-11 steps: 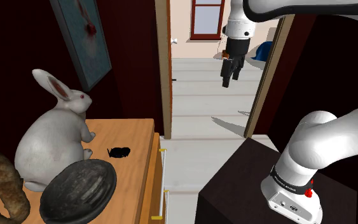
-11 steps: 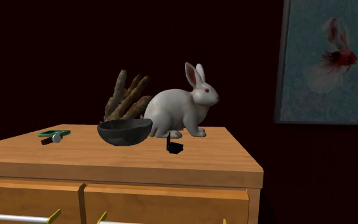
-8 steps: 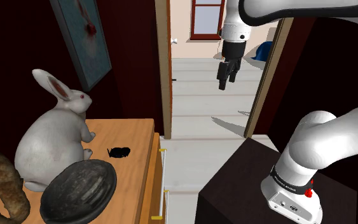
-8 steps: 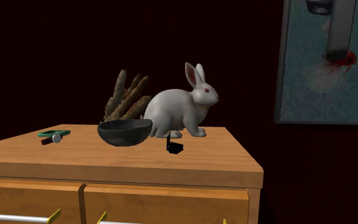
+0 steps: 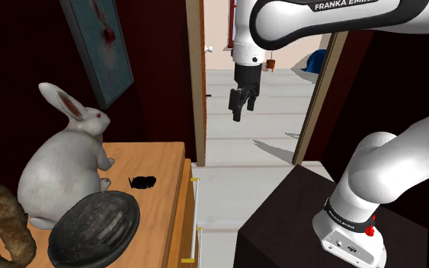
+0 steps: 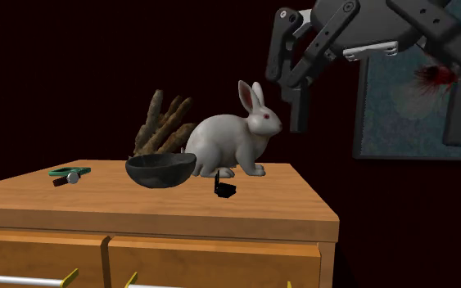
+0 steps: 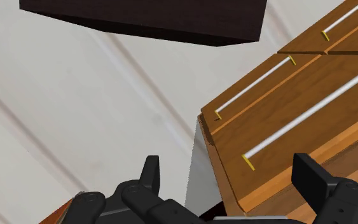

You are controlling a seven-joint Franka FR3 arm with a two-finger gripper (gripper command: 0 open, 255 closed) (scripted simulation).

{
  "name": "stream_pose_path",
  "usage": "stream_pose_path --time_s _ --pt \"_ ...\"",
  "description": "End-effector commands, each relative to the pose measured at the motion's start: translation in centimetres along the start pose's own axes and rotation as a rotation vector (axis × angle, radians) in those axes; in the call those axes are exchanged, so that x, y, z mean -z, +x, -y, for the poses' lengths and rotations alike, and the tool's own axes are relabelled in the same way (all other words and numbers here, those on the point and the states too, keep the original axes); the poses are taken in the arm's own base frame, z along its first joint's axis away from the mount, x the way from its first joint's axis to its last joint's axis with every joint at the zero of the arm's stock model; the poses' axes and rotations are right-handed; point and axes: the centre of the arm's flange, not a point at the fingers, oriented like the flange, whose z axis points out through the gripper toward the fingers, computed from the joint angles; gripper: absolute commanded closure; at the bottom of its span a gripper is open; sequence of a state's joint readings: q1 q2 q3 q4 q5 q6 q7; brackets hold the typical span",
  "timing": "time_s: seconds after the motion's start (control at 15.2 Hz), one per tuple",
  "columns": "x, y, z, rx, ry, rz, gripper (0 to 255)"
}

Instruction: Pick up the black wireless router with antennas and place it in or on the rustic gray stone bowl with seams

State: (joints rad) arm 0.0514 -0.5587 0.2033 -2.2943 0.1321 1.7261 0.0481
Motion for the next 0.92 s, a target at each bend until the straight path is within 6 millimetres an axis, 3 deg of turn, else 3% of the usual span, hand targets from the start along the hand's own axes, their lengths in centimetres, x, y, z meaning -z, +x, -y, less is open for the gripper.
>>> stream_pose_path --time_s 0.0,0.86 --pt "-0.9 1.3 2.0 0.011 0.003 0.001 0" --pt "-6.7 10.0 15.5 0.085 0.016 0.011 0"
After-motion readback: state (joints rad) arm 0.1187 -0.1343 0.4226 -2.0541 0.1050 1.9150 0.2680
